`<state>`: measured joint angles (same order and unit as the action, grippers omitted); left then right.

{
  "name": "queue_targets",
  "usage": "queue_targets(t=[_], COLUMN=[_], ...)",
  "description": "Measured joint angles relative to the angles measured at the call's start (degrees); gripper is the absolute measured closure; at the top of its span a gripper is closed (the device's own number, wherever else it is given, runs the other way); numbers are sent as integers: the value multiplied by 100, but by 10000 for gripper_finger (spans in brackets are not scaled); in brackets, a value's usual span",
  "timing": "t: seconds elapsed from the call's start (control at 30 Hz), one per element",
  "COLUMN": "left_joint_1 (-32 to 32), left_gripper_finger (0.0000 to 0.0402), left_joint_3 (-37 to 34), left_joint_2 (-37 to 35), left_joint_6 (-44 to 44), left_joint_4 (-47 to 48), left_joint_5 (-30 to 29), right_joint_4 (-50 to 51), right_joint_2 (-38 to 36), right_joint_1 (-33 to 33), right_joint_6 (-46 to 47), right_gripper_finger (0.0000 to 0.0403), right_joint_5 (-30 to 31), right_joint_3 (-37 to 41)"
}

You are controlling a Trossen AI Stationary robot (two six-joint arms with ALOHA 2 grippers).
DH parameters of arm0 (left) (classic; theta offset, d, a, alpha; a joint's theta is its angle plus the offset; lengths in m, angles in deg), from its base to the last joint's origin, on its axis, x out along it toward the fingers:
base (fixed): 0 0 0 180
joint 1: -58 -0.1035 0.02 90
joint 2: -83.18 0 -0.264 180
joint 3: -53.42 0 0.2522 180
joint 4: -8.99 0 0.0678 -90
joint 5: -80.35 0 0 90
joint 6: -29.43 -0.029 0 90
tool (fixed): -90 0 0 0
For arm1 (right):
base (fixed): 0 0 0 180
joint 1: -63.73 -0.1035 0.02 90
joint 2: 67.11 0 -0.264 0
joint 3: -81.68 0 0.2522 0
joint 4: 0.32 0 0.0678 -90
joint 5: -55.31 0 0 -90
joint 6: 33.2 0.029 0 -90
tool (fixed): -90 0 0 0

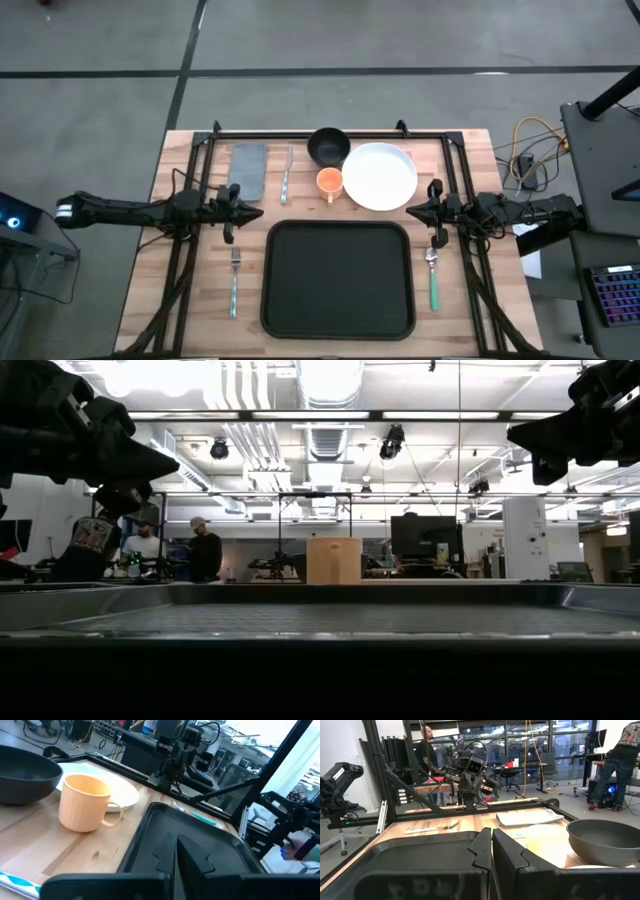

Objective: Set up tray
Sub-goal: Put the orange mug on the top left of the black serving tray

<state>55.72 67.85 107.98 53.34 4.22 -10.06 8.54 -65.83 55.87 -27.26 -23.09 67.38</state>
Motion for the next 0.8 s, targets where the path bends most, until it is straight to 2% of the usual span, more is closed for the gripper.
queue_targets(t=[0.33, 0.8], left_joint_1=[0, 0], left_gripper_finger=[402, 402], left_joint_3=[0, -4], left_joint_2=[8, 365], left_joint_6=[86, 89], left_joint_4=[-29, 5], left_joint_5=[0, 2], right_joint_4=[0, 0], right_joint_2=[2, 2], right_joint_1=[0, -2], right_joint_6=[1, 1], right_gripper_finger=[394, 394], right_joint_5=[0, 0], right_joint_3=[0, 1])
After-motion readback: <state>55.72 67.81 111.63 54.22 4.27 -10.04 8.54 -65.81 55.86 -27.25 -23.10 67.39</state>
